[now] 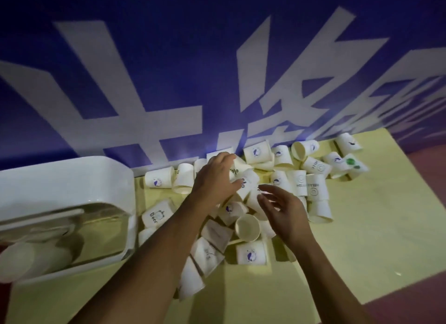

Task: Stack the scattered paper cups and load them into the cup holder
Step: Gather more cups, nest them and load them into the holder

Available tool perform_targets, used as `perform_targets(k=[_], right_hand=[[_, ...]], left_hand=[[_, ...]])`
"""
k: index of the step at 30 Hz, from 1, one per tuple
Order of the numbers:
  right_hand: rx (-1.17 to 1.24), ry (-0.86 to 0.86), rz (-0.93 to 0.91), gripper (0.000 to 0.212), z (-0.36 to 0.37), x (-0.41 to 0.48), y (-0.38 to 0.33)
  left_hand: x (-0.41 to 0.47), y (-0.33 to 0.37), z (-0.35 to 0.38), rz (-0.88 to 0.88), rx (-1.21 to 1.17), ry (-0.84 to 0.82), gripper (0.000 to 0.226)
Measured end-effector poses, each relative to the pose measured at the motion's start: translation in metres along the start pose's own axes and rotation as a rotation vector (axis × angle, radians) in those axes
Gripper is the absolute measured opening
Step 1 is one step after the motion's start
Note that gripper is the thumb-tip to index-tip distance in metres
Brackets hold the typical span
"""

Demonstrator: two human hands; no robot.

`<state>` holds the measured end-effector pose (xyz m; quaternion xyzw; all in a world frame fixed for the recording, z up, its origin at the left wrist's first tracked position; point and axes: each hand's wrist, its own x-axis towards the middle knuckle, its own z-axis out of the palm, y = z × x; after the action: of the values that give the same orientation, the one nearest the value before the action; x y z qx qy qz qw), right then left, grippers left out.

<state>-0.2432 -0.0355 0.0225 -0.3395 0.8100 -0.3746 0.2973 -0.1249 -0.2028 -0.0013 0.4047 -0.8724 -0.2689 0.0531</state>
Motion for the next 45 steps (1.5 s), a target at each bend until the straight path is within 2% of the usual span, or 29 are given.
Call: perform_targets(k=[2,6,13,18,20,23,25,30,32,36,42,45], right_hand=[[-0.004,-0.001,0.007,0.025,-0.014,0.011,0.009],[0.034,0.002,0.02,0.019,-0.032,0.029,0.024],[0.006,0.006,0.042,0.026,-0.04,0.065,0.037],[-0.026,0.005,0.106,0.057,-0.031,0.114,0.036],[-0.045,-0.066,0.132,0.074,-0.024,0.143,0.039],[-0.16,-0.191,0.176,0.116,-0.015,0.182,0.048],[-0.191,-0.25,0.173,0.129,-0.007,0.204,0.061],[-0.135,-0.241,0.124,0.107,0.004,0.214,0.066],[-0.117,-0.204,0.075,0.095,0.005,0.203,0.058],[-0.111,-0.097,-0.076,0.067,0.01,0.169,0.032],[-0.022,0.032,-0.246,0.058,0.024,0.095,-0.023],[-0.001,0.018,-0.275,0.058,0.042,0.049,-0.057]], left_hand=[[0.017,0.003,0.014,-0.047,0.038,-0.006,0.069],[0.042,0.001,0.034,-0.149,0.144,0.088,0.064],[0.067,-0.013,0.049,-0.102,0.34,0.029,0.064],[0.065,-0.007,0.042,-0.172,0.209,0.014,0.056],[0.053,-0.008,0.035,-0.211,0.043,0.065,0.065],[0.024,-0.007,0.018,-0.246,-0.264,0.173,0.082],[0.002,-0.011,0.009,-0.267,-0.357,0.219,0.086],[-0.037,-0.036,0.001,-0.354,-0.493,0.233,0.078],[-0.048,-0.044,-0.002,-0.328,-0.507,0.247,0.067],[-0.065,-0.06,-0.011,-0.292,-0.569,0.301,0.064],[-0.101,-0.076,-0.041,-0.28,-0.591,0.382,0.073],[-0.132,-0.092,-0.059,-0.256,-0.612,0.402,0.074]])
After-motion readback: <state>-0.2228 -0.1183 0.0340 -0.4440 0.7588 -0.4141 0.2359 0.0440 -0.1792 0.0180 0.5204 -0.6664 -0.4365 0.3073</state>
